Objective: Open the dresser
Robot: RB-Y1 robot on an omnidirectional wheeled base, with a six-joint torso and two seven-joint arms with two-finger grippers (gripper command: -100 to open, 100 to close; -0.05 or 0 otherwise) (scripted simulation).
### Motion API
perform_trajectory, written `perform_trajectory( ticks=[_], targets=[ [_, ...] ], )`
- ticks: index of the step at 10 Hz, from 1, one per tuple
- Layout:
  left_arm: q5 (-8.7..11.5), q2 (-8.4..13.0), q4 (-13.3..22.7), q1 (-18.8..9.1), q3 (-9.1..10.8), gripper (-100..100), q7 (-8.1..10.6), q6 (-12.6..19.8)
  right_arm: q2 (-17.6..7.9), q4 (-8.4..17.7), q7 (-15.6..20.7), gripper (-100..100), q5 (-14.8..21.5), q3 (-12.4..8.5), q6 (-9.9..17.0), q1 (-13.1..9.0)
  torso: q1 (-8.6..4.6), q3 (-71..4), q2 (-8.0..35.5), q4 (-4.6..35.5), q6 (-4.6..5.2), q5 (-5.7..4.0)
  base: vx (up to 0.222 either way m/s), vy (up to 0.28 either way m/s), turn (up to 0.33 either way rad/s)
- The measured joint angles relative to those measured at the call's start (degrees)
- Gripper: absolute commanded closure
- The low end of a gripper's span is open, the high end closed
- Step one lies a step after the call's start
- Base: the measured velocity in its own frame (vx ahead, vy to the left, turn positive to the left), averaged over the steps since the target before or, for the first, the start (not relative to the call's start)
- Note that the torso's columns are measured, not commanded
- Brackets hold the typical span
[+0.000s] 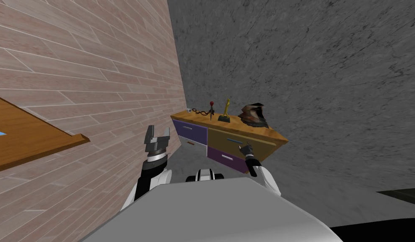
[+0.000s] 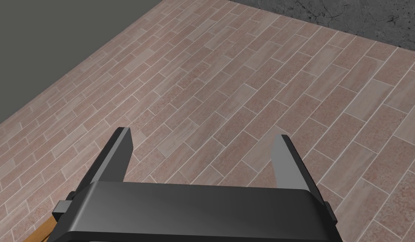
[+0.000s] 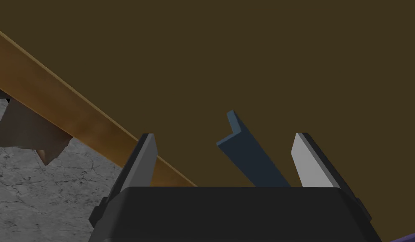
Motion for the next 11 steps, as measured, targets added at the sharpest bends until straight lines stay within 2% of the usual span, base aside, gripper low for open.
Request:
perform_trajectory(
  ticks=[2,3,4,10,11],
  targets=[
    [0.0,0.0,0.0,0.0,0.0,0,0.0,0.0,3.4,0.3,1.0,-100,0.4,-0.3,0.0,-0.2,-0.02,-0.1,-0.1,0.0,0.01,0.0,0.019,0.023,-0.012],
    [0.0,0.0,0.0,0.0,0.0,0,0.0,0.0,3.6,0.4,1.0,-100,0.4,-0.3,0.0,-0.2,-0.06,0.0,-0.1,0.0,0.01,-0.01,0.0,0.0,0.0],
    [0.0,0.0,0.0,0.0,0.0,0,0.0,0.0,3.6,0.4,1.0,100,0.4,-0.3,0.0,-0.2,-0.03,0.0,-0.1,0.0,0.01,-0.01,0.0,0.0,0.0],
    [0.0,0.0,0.0,0.0,-0.01,0,0.0,0.0,2.0,-0.8,-1.2,100,0.8,0.8,1.2,0.8,0.16,-0.1,-0.1,0.0,0.01,0.04,-0.142,0.076,0.007],
    [0.0,0.0,0.0,0.0,0.0,0,0.0,0.0,2.0,-0.8,-1.3,-100,0.8,0.8,1.3,0.9,-0.08,-0.3,-0.4,-0.1,0.01,-0.01,-0.014,0.019,-0.013]
  ],
)
